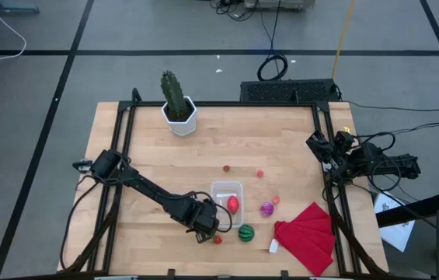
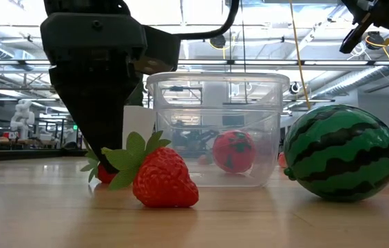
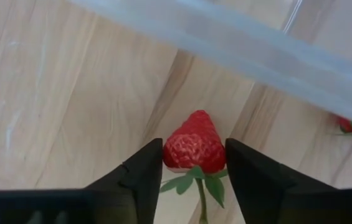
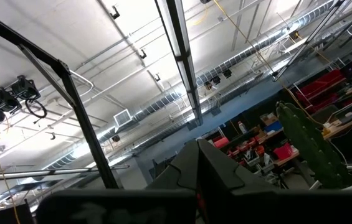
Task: Pick and placing Produce into tupperware
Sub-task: Put the middle strawberry into the transparent bin
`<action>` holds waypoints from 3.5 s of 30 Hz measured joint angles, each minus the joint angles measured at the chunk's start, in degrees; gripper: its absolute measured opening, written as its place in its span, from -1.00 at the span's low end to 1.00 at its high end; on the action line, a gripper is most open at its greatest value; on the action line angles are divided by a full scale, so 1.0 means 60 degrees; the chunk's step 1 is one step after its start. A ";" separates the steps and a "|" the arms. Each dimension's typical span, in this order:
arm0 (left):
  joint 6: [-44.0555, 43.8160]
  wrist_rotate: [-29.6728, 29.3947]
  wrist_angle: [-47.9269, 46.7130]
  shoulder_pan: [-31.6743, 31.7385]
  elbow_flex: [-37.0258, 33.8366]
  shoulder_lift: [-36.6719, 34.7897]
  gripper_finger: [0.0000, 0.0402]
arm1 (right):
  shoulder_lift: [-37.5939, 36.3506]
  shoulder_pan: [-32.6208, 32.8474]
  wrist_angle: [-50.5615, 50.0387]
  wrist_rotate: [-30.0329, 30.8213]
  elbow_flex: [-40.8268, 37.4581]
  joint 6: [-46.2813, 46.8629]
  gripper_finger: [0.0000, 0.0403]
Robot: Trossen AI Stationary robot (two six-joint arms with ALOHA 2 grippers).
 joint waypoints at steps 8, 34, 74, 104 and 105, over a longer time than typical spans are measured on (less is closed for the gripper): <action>-0.0250 0.0025 0.0002 0.0000 0.0000 0.0000 -0.15 | 0.0000 0.0002 0.0000 0.0002 0.0000 0.0000 -1.00; -0.1758 0.0293 -0.1625 -0.0079 0.0007 -0.3175 -0.15 | 0.0004 -0.0002 0.0000 -0.0002 0.0004 0.0000 -1.00; 0.0884 0.2610 -0.4586 0.2261 0.6594 0.1820 -0.15 | 0.0004 0.0002 -0.0004 -0.0002 0.0004 -0.0033 -1.00; -0.0817 0.2324 -0.4420 0.2550 0.6583 0.2656 -0.15 | 0.0001 0.0001 -0.0073 -0.0022 0.0004 0.0000 -1.00; -0.0897 0.2322 -0.4516 0.2550 0.6579 0.2656 -0.15 | 0.0000 0.0001 -0.0076 -0.0020 0.0004 0.0000 -1.00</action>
